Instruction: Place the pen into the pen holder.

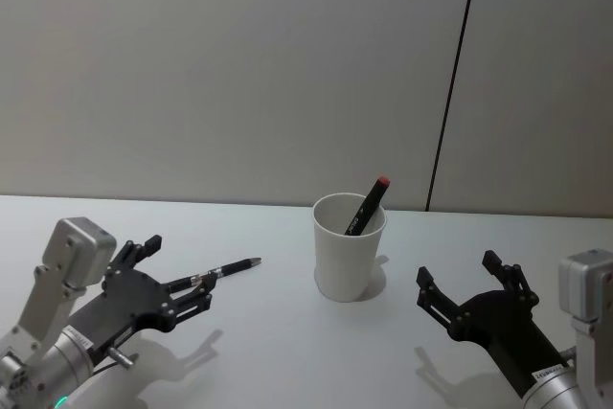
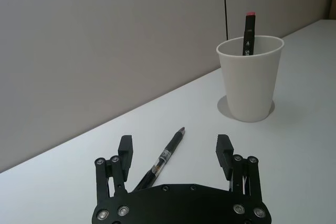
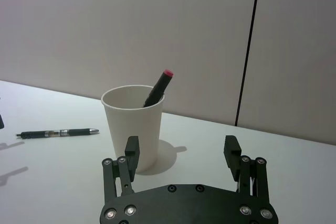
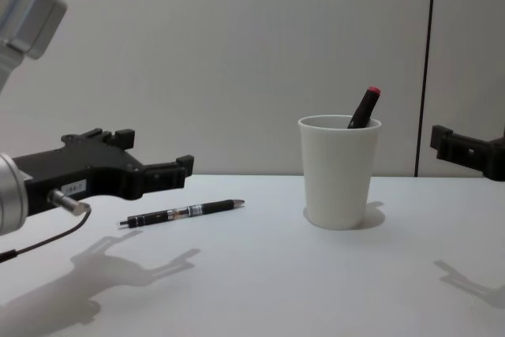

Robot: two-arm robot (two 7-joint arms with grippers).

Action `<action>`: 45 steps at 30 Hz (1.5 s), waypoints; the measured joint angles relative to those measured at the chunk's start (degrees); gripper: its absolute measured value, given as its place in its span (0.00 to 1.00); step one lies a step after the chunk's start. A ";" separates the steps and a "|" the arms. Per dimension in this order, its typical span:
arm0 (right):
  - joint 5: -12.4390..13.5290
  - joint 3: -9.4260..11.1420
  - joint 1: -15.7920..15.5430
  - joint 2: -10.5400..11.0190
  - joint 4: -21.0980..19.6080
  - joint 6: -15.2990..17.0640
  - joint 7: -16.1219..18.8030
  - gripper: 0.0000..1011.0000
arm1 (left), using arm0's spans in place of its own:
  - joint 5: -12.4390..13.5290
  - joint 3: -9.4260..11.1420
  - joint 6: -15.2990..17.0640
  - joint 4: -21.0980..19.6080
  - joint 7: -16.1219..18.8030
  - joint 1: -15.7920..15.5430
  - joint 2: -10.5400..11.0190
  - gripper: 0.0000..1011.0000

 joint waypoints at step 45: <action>0.00 0.00 0.00 0.00 0.00 0.00 0.00 0.99 | -3.03 0.68 -2.78 21.45 -17.33 -11.77 -2.14 0.99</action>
